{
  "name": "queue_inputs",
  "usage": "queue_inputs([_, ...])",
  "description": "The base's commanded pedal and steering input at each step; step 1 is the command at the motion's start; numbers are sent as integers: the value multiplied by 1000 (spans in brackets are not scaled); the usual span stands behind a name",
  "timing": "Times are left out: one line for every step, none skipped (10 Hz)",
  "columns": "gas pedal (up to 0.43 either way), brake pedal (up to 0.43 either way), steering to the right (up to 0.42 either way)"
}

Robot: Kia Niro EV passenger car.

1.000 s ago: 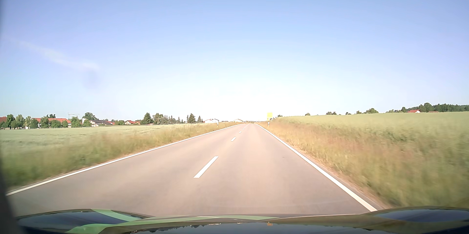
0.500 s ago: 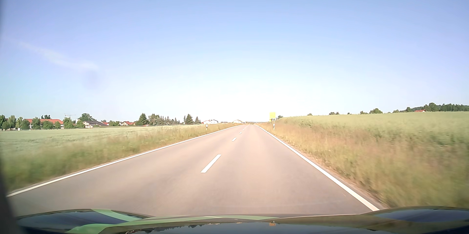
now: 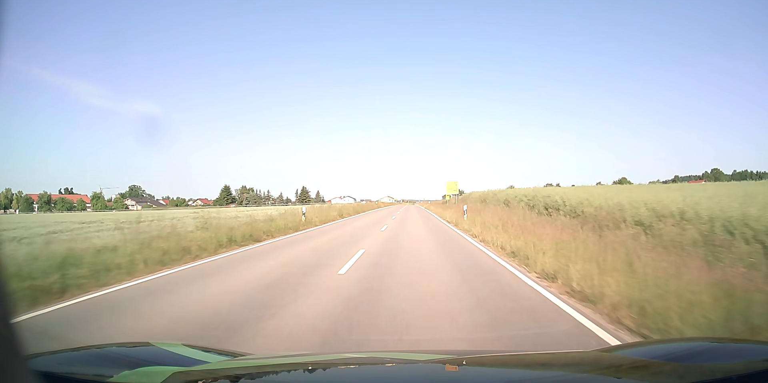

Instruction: Follow the waypoints while adhering to traffic rules and regulations

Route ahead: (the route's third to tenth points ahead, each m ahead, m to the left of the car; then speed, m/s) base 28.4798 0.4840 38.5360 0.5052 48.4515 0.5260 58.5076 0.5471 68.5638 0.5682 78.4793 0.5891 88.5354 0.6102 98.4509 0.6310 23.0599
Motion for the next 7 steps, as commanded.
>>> queue_inputs([240, 0, -1])
queue_inputs([240, 0, -1])
queue_inputs([220, 0, -1])
queue_inputs([209, 0, -1])
queue_inputs([209, 0, -1])
queue_inputs([209, 0, -1])
queue_inputs([220, 0, -1])
